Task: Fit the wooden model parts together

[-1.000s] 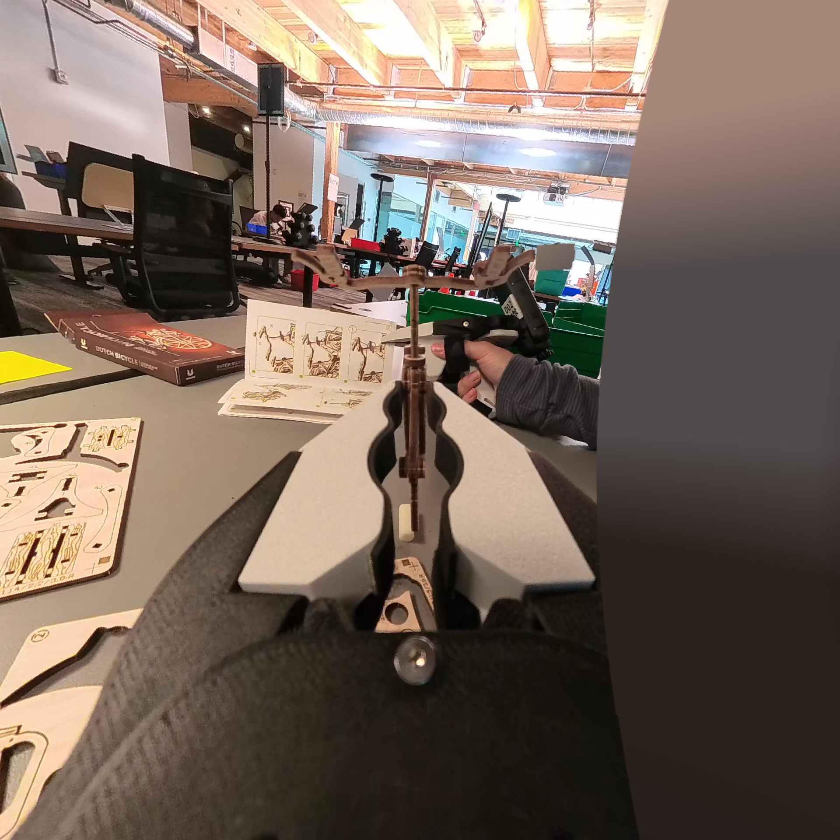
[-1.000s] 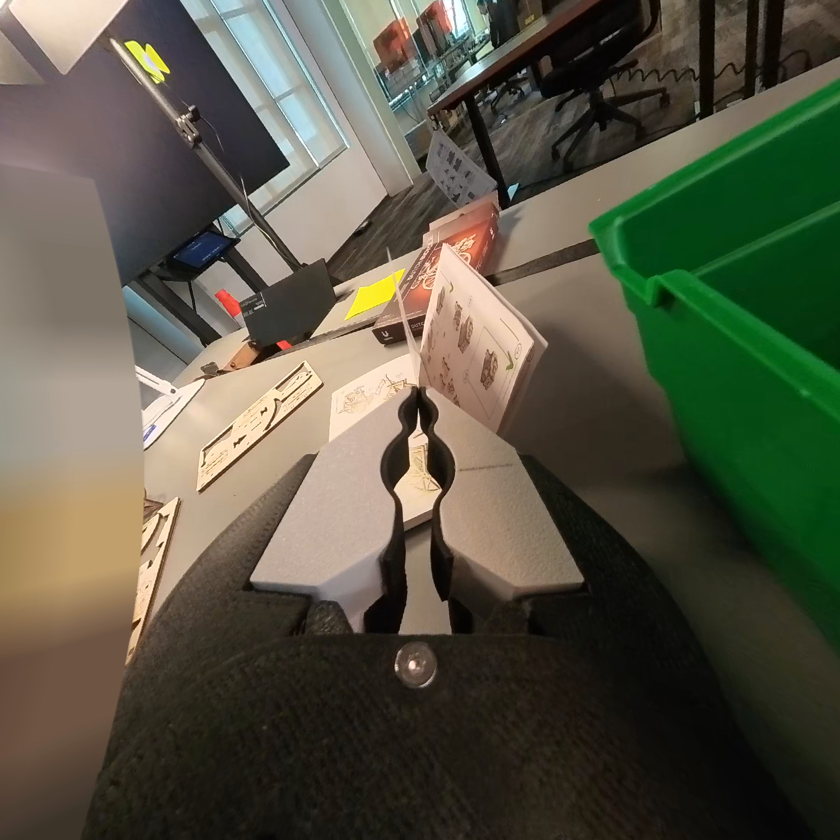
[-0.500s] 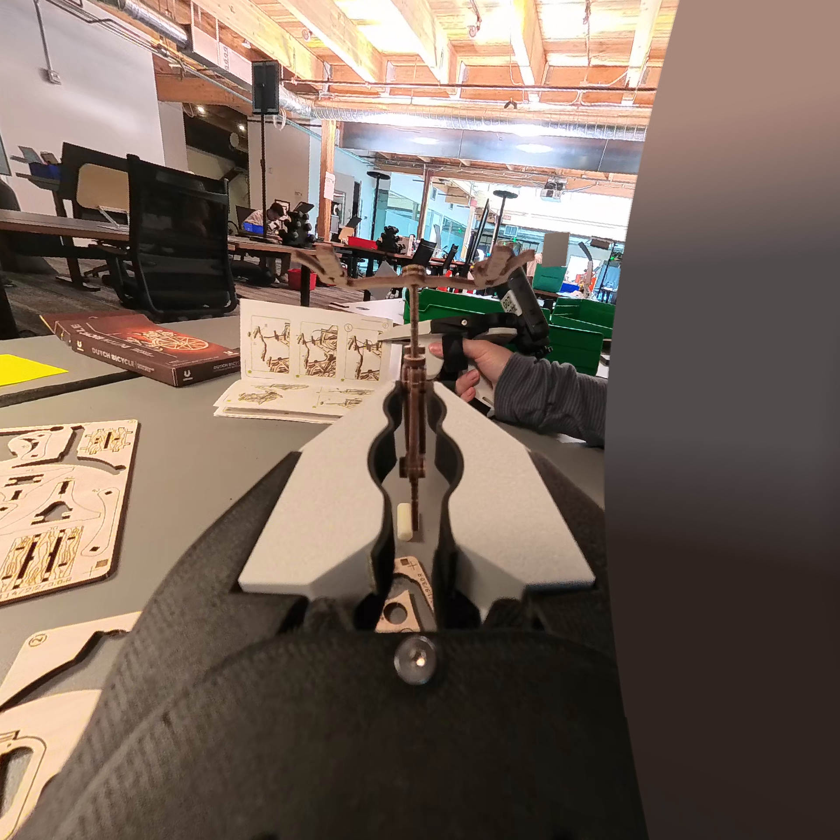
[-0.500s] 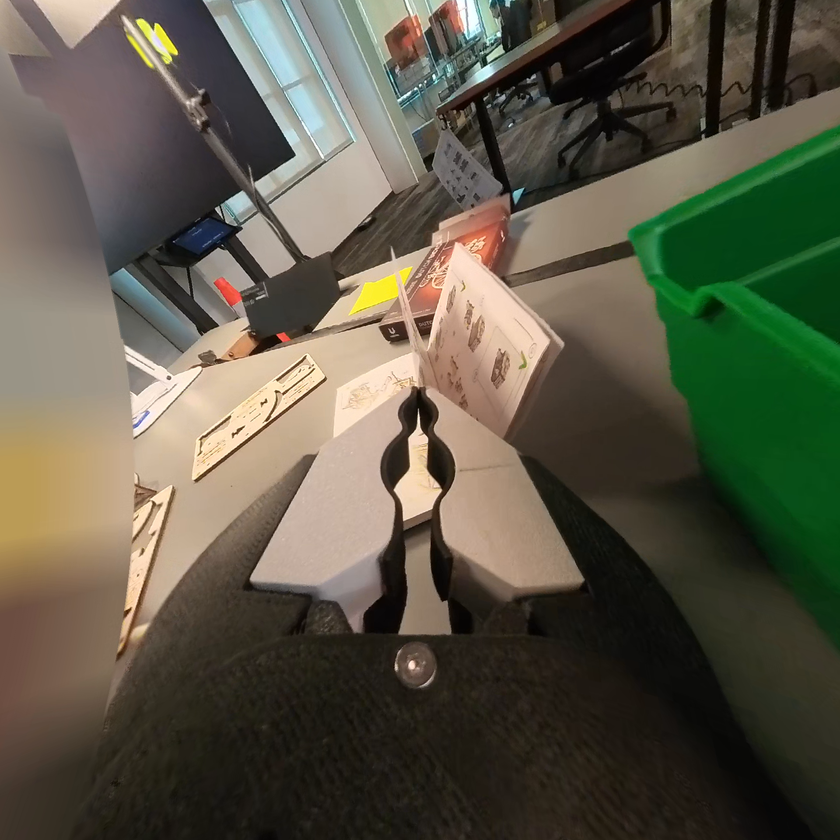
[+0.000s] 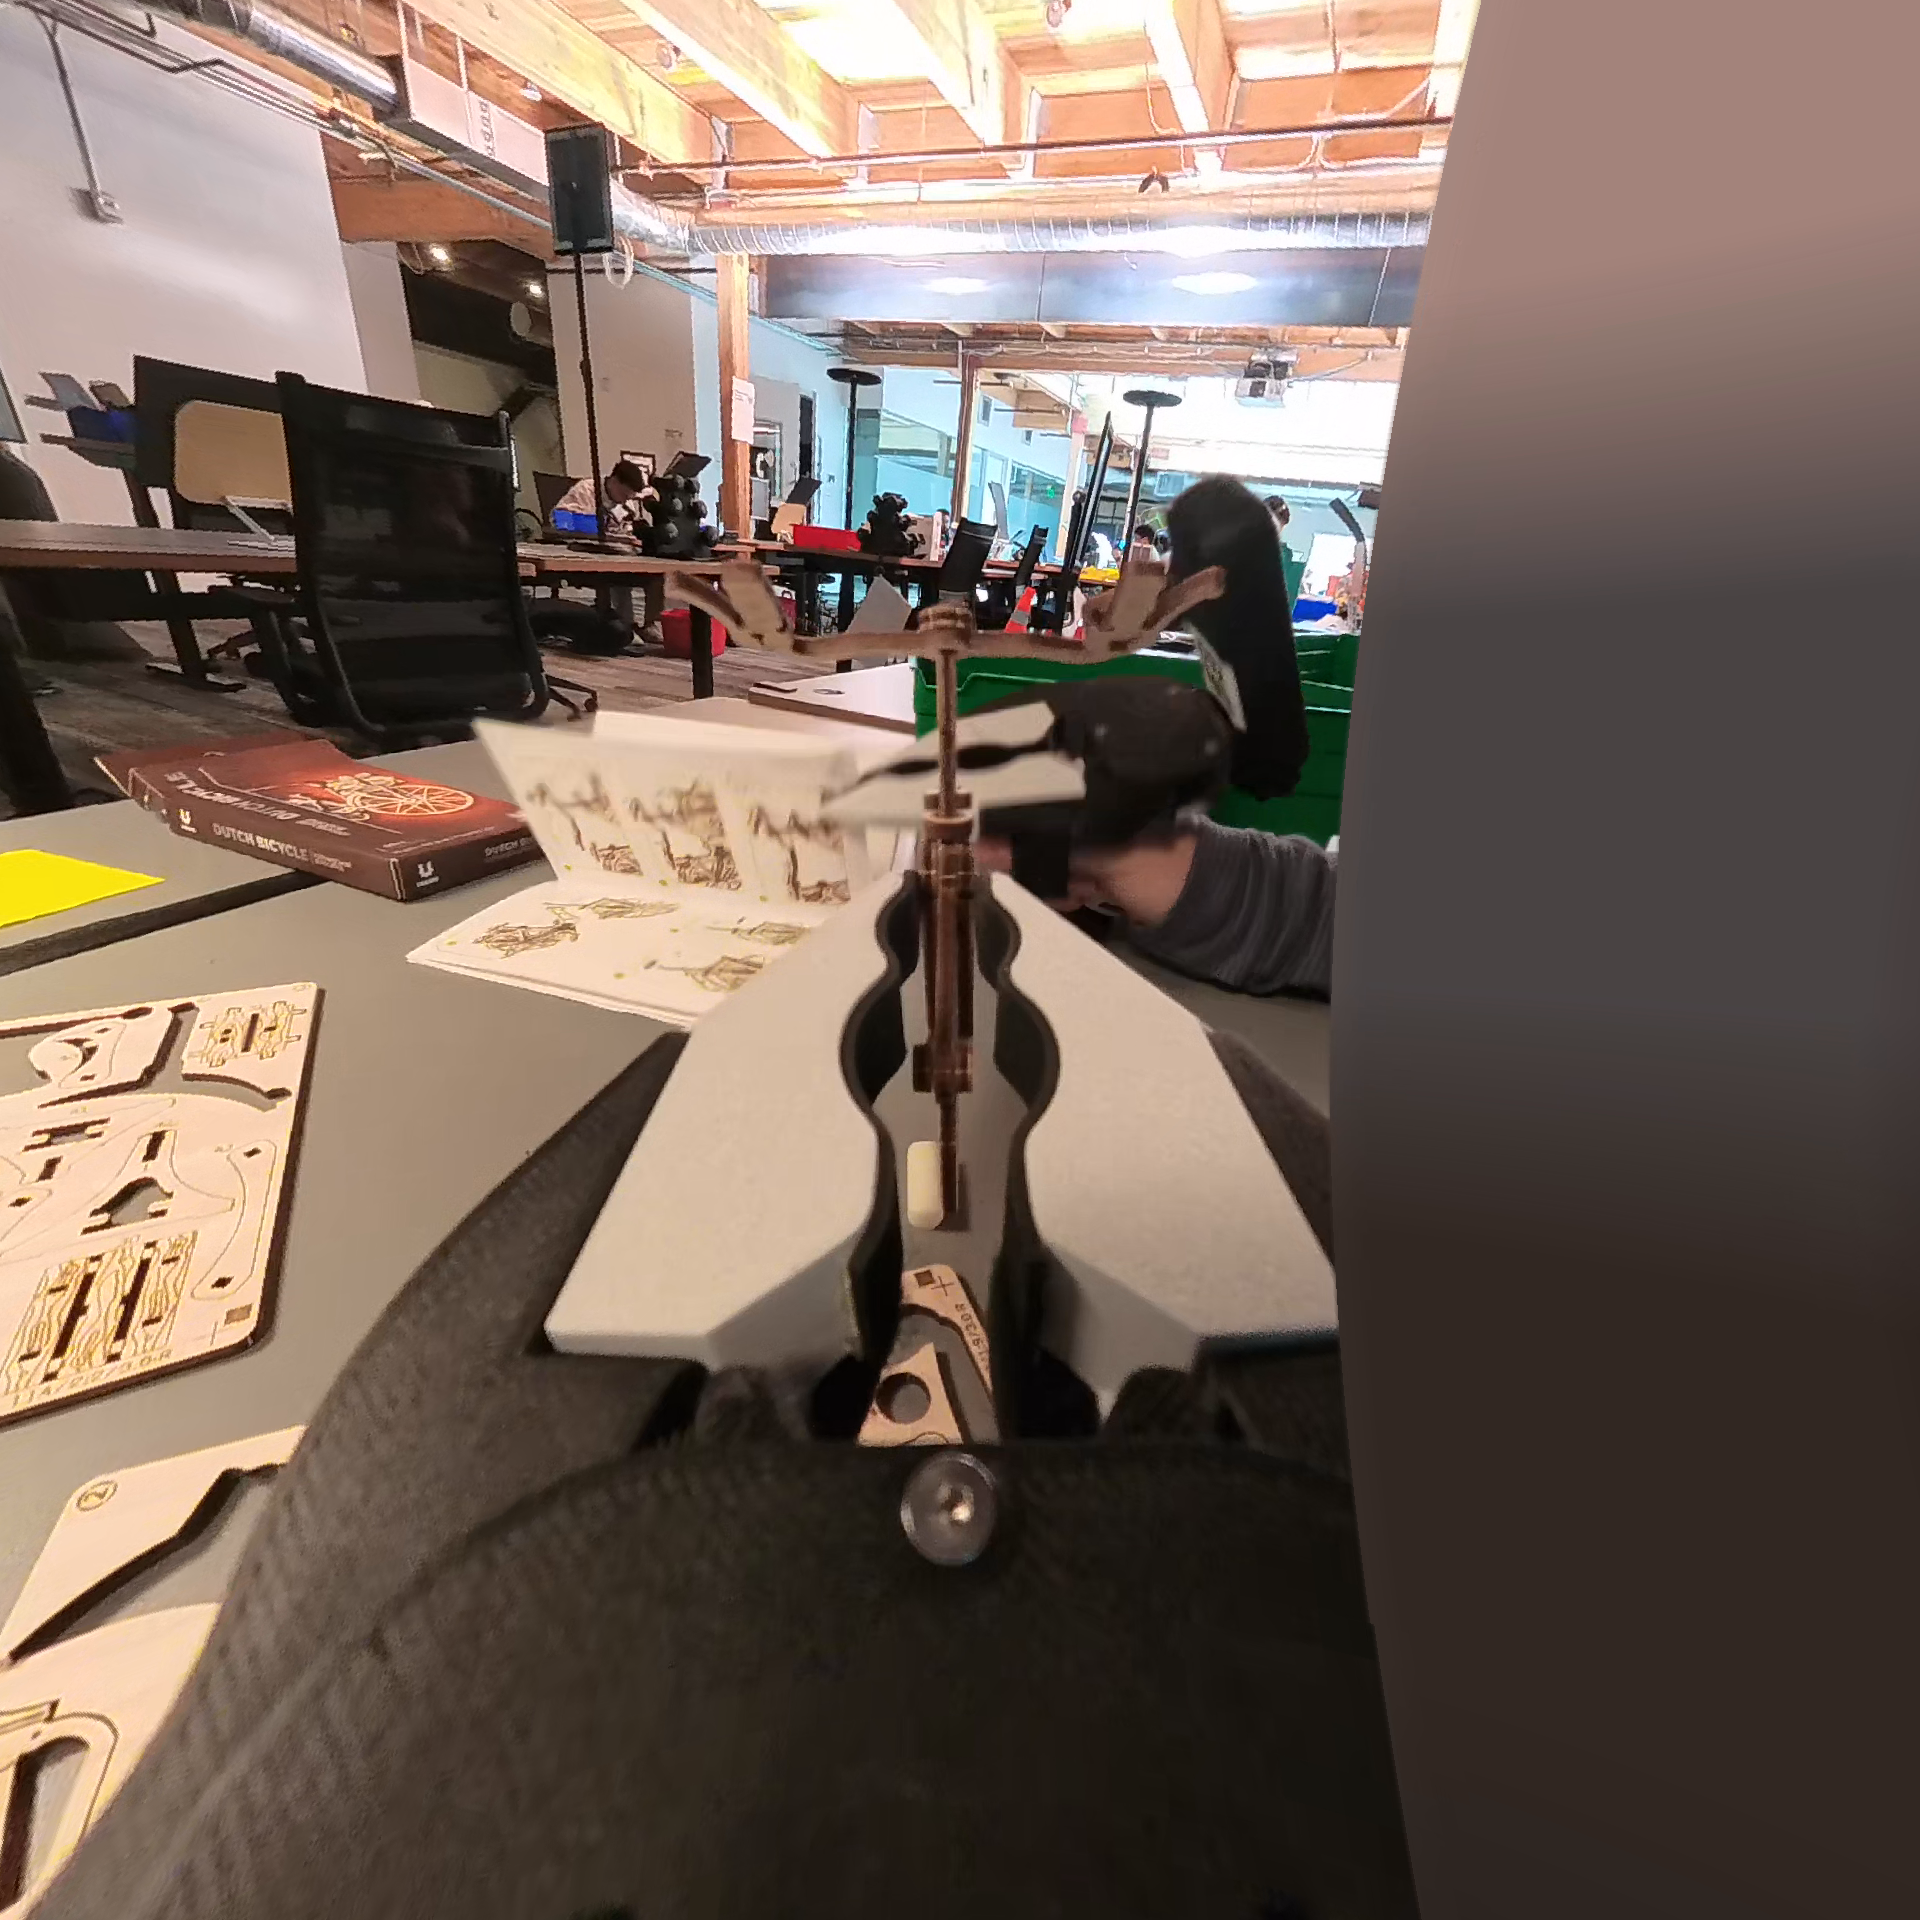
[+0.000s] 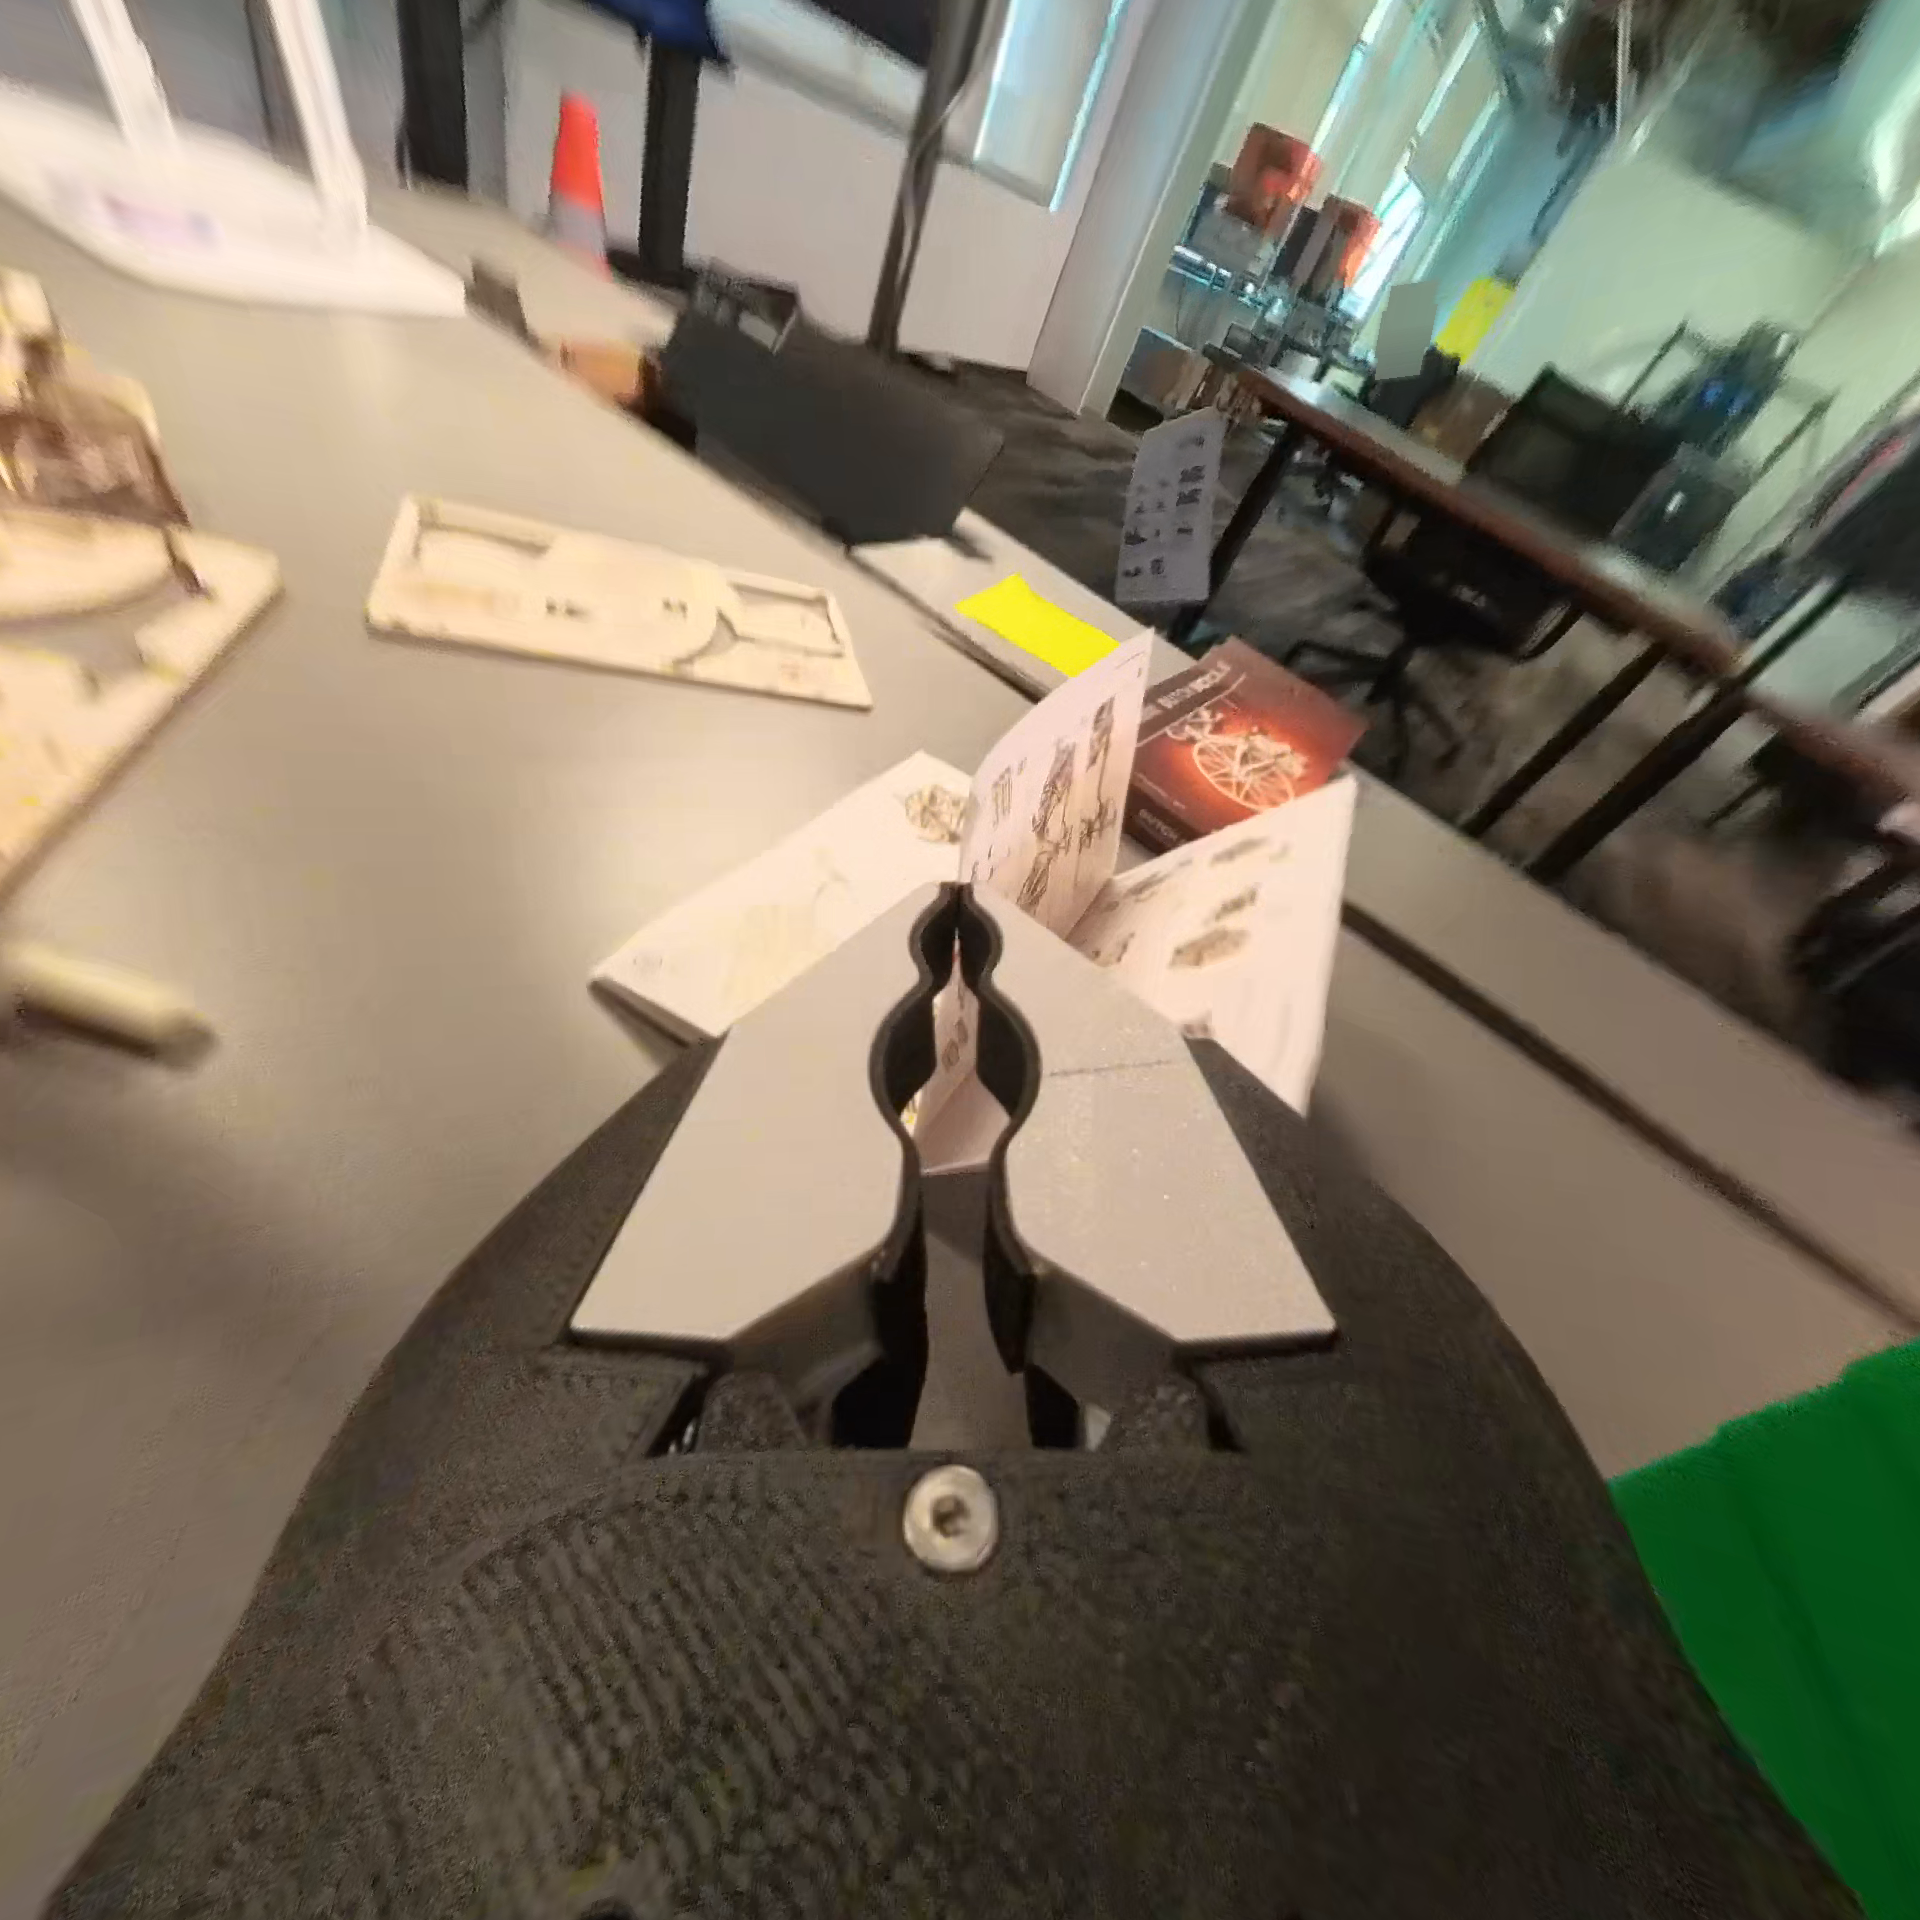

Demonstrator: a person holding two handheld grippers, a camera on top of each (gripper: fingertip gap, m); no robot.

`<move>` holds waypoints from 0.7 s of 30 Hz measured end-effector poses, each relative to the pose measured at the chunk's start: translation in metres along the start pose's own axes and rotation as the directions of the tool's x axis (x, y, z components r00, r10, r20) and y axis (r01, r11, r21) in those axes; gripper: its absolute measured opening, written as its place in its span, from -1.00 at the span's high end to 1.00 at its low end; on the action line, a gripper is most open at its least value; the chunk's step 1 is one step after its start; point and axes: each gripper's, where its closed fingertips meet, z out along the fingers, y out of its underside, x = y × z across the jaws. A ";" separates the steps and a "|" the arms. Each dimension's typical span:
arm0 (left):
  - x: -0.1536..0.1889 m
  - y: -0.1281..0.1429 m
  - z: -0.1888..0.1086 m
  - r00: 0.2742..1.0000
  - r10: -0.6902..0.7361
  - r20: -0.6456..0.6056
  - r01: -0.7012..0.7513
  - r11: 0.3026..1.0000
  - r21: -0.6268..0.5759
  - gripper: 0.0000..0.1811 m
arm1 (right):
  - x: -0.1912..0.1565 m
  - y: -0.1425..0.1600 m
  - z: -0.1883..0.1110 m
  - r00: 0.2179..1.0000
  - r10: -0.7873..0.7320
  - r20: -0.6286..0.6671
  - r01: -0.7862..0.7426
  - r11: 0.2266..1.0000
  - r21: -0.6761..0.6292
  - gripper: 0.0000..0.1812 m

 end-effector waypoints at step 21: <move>0.002 0.001 0.001 1.000 0.014 -0.003 -0.014 1.000 -0.008 0.91 | -0.062 0.025 0.008 0.896 -0.371 0.244 0.396 0.916 -0.060 0.80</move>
